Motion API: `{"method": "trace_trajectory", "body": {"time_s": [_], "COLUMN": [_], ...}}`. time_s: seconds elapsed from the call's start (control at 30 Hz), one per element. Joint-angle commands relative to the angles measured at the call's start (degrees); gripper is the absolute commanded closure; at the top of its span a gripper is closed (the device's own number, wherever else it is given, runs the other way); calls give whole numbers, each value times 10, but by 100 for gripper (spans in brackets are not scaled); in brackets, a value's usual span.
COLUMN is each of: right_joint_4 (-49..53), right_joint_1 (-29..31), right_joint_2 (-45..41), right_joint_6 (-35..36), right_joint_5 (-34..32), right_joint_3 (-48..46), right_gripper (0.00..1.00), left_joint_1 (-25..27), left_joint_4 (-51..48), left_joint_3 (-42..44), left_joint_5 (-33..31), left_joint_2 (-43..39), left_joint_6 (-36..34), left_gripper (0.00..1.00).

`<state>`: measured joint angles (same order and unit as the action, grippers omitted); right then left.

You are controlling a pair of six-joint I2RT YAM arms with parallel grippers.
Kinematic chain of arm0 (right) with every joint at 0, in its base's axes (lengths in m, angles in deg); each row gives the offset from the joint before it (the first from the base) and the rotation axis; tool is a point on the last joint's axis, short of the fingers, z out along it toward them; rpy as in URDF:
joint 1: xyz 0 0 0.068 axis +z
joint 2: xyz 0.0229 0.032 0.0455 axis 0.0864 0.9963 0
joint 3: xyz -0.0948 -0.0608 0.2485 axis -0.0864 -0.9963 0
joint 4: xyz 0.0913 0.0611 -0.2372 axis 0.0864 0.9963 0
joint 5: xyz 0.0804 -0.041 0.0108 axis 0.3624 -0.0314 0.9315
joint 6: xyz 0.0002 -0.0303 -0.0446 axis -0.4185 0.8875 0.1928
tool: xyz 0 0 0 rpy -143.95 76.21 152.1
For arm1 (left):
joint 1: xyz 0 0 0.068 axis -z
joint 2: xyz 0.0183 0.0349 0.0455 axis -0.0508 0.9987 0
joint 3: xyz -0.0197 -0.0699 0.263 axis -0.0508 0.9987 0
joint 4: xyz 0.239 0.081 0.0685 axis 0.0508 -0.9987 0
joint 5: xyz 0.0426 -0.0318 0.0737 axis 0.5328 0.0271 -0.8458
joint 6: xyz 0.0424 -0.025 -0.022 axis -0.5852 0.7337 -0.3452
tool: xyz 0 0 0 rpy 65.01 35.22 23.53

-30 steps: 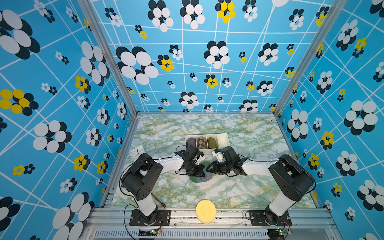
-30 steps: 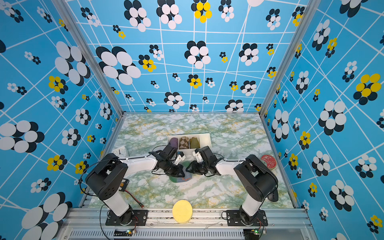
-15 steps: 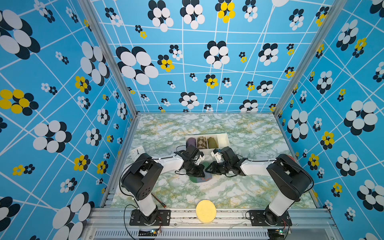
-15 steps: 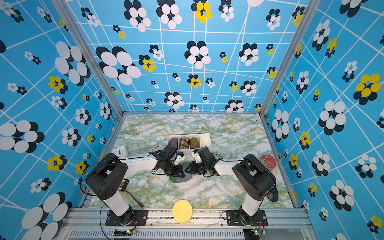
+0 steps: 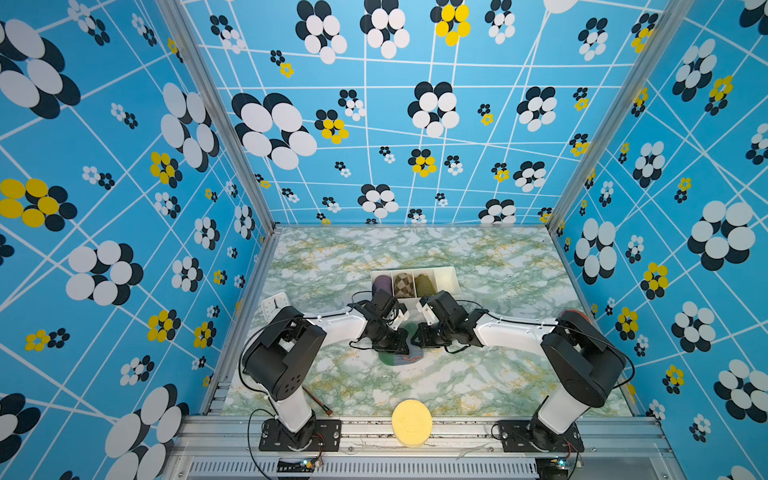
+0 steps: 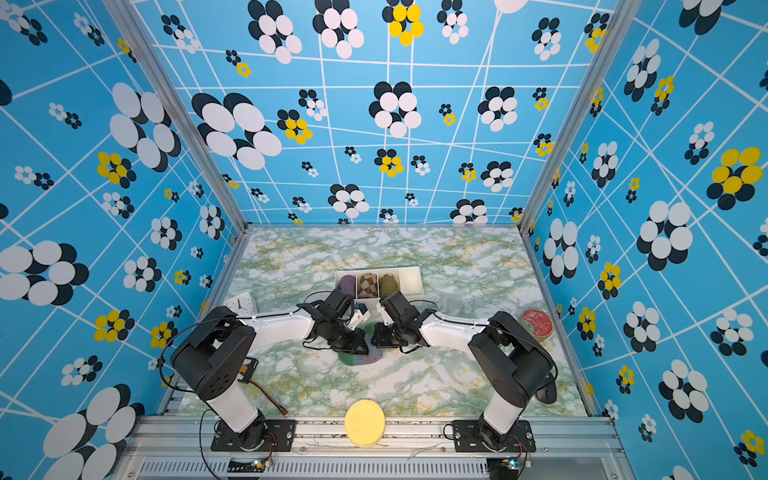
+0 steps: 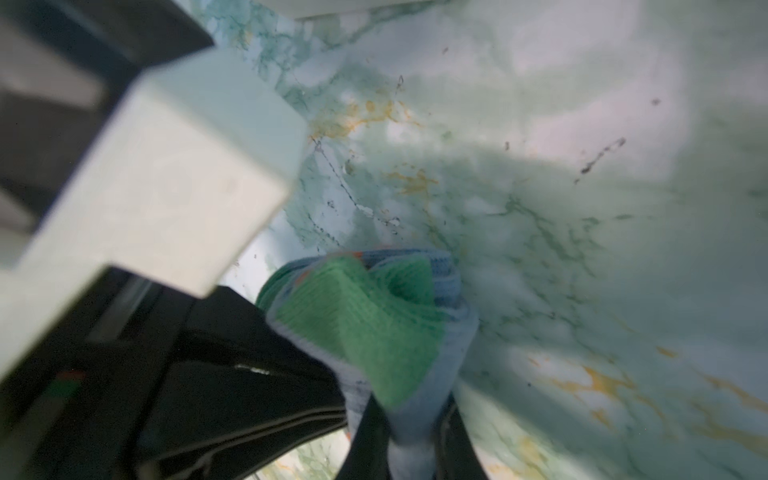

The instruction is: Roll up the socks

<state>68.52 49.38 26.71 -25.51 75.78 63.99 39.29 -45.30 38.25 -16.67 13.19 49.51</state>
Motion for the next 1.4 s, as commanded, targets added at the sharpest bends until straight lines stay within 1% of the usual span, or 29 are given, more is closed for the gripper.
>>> {"method": "trace_trajectory", "body": {"time_s": [0.0, 0.1, 0.3, 0.47, 0.77, 0.97, 1.2, 1.37], "right_joint_4": [111, 121, 133, 150, 192, 203, 239, 262], "right_joint_1": [7, 8, 7, 7, 9, 11, 12, 11], "right_joint_2": [1, 1, -6, -10, -10, -6, 0, 8], "right_joint_6": [21, 17, 15, 23, 41, 46, 76, 100], "right_joint_5": [-39, -48, -64, -73, -105, -114, -147, -169], "right_joint_3": [9, 11, 15, 22, 45, 54, 76, 100], "right_gripper": [100, 100, 100, 100, 100, 100, 100, 100], "left_joint_1": [-6, -7, -12, -11, -1, 11, 7, -5], "left_joint_4": [-77, -86, -98, -101, -32, 8, -29, -23], "left_joint_3": [20, 13, 4, 6, 47, 62, 59, 65], "left_joint_5": [-78, -78, -78, -87, -64, -84, -122, -128], "left_joint_2": [-1, -26, -78, -102, -81, -52, -19, -16], "left_joint_6": [6, 10, 21, 26, 65, 86, 59, 55], "left_gripper": [91, 89, 89, 89, 89, 90, 92, 92]}}
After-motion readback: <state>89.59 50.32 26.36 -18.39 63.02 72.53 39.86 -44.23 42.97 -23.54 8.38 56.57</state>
